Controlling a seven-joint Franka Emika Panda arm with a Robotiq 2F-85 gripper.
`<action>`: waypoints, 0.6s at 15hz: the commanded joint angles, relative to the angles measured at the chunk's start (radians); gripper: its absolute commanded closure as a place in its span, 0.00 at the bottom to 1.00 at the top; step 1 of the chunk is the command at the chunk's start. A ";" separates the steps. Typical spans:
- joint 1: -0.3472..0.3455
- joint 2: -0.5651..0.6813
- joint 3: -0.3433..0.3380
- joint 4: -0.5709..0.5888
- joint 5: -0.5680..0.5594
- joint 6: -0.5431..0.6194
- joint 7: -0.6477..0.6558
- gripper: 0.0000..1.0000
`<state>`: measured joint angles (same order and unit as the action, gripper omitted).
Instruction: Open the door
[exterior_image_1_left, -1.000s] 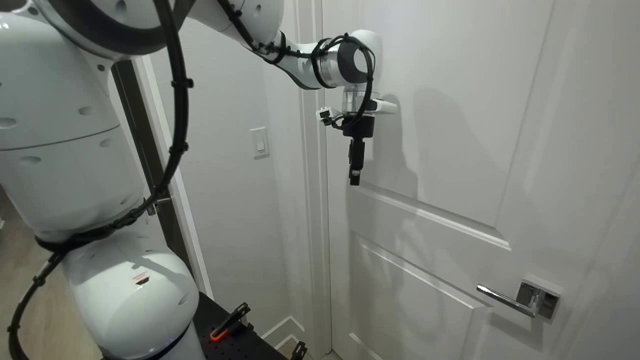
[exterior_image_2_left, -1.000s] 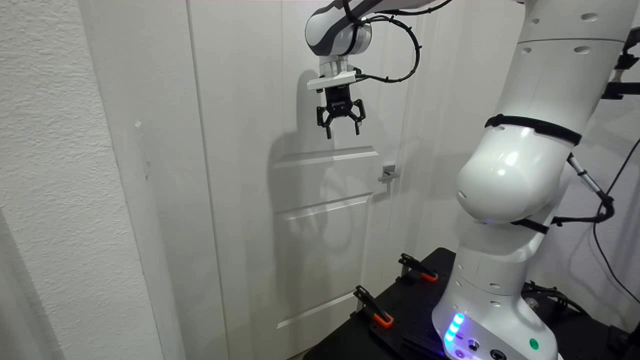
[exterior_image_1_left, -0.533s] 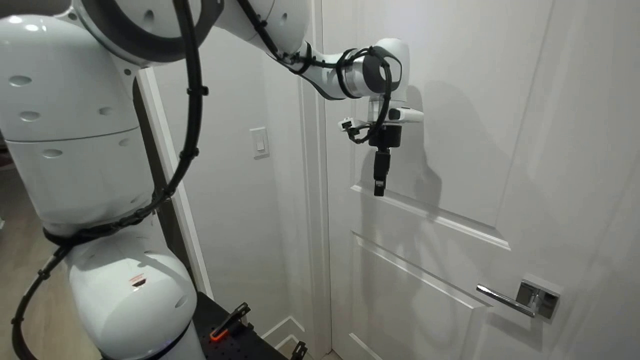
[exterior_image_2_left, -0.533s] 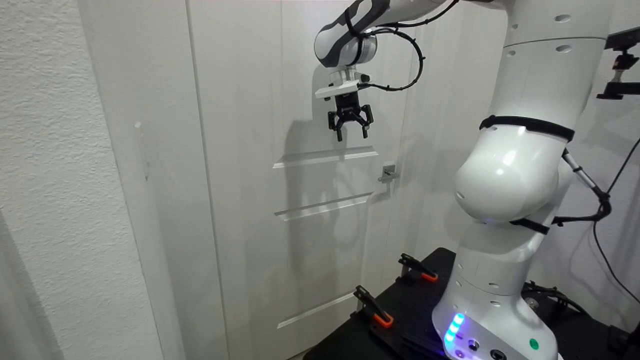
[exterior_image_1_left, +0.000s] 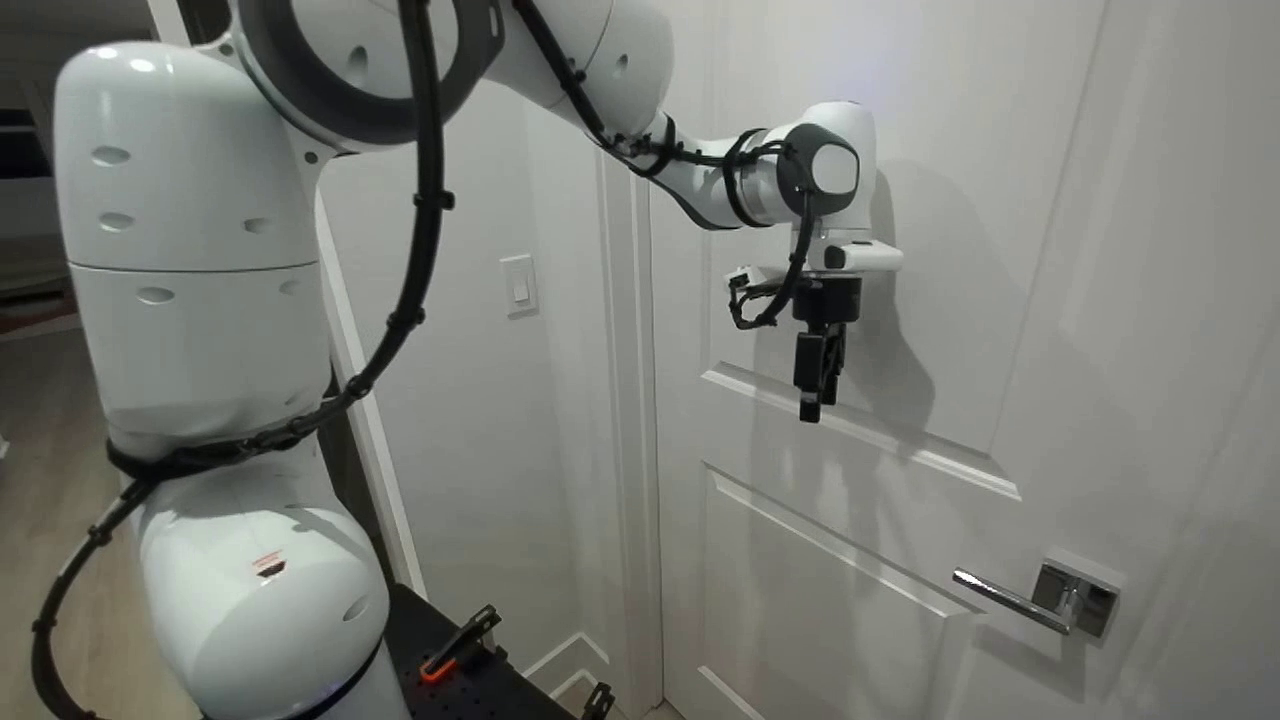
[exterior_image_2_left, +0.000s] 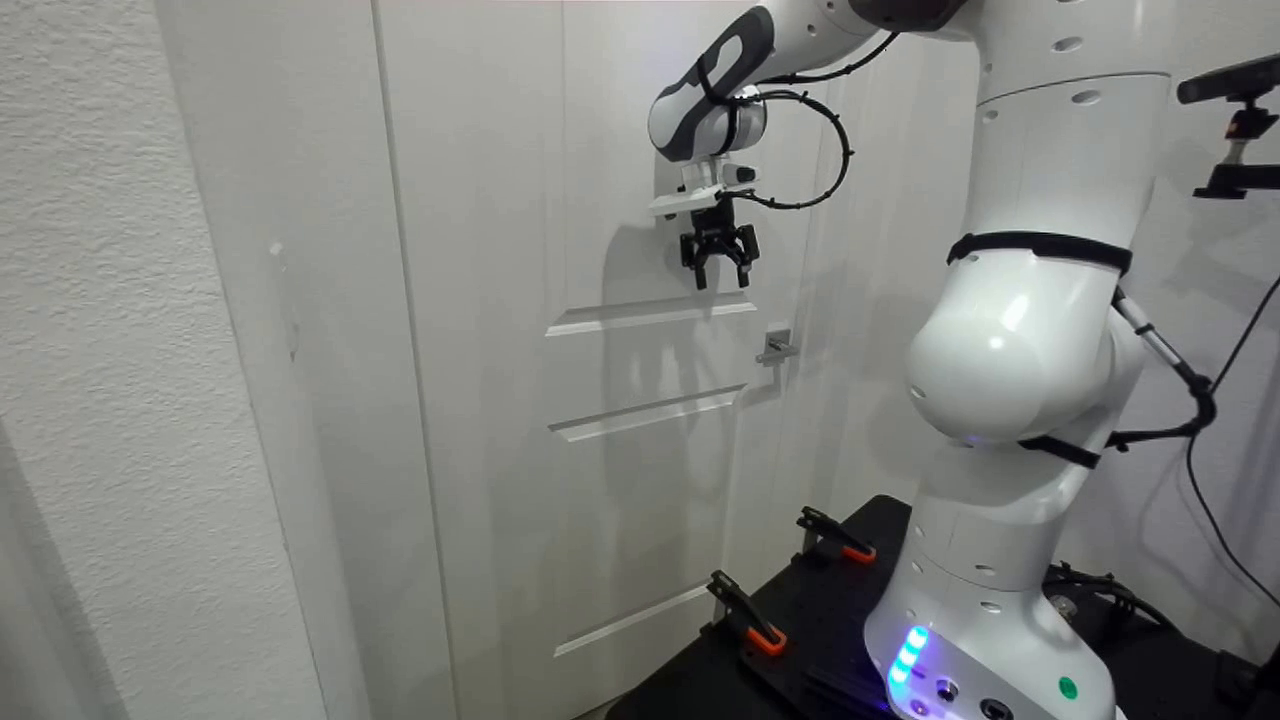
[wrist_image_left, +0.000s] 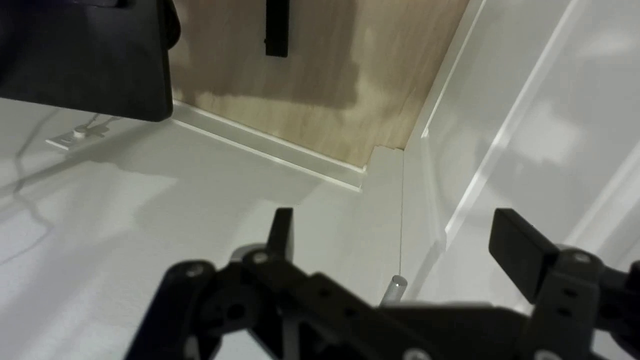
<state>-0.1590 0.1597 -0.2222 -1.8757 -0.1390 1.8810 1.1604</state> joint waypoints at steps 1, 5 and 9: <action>-0.023 0.074 -0.028 0.076 -0.001 0.007 0.063 0.00; -0.054 0.134 -0.060 0.133 0.028 0.021 0.066 0.00; -0.087 0.187 -0.085 0.177 0.055 0.042 0.060 0.00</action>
<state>-0.2248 0.2985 -0.2955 -1.7543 -0.1150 1.9153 1.2069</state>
